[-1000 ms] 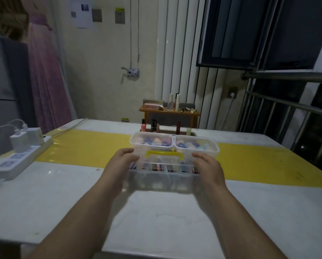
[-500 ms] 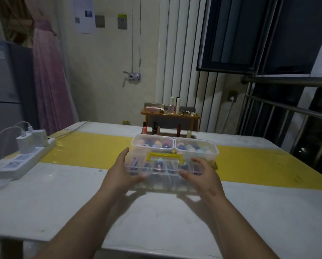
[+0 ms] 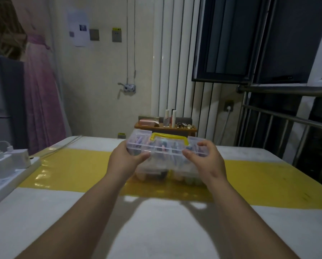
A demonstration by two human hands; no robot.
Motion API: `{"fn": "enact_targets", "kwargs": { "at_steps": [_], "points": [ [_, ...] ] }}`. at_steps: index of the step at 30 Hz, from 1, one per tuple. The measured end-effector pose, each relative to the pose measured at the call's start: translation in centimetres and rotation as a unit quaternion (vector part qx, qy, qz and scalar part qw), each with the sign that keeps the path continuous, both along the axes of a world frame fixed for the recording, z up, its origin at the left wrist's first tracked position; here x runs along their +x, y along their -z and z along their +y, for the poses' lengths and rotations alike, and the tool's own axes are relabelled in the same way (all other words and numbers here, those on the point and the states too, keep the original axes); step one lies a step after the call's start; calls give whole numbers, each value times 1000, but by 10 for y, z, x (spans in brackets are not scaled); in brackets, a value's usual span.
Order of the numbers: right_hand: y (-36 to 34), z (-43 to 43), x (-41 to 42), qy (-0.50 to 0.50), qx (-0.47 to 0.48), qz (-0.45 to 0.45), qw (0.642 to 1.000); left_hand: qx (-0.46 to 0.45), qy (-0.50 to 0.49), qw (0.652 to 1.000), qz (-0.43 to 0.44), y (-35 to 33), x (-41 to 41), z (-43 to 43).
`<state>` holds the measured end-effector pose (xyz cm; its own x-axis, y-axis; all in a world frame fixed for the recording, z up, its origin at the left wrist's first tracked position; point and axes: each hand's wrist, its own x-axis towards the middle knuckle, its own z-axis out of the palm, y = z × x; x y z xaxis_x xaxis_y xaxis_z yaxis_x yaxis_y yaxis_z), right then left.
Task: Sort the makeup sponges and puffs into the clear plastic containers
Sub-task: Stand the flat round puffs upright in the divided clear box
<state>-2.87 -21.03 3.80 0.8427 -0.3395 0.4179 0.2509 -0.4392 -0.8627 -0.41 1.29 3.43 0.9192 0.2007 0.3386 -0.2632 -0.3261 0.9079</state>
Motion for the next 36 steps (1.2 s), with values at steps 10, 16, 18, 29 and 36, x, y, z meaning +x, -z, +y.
{"fn": "enact_targets", "kwargs": {
  "at_steps": [10, 16, 18, 29, 36],
  "points": [
    [-5, -14, 60, -14, -2, 38, 999, 65, -15, 997, 32, 9, 62, -11],
    [14, -15, 70, -8, -17, 33, 999, 111, -59, 991, 39, 29, 68, -14],
    [18, -15, 71, -7, -26, 25, 999, 105, -62, 992, 34, 33, 64, -17],
    [45, -28, 63, 108, -144, 57, 982, 28, -114, 993, -13, 60, 63, 4],
    [65, -35, 56, 129, -268, 119, 947, -120, -91, 988, 21, 71, 51, -3]
  ]
}}
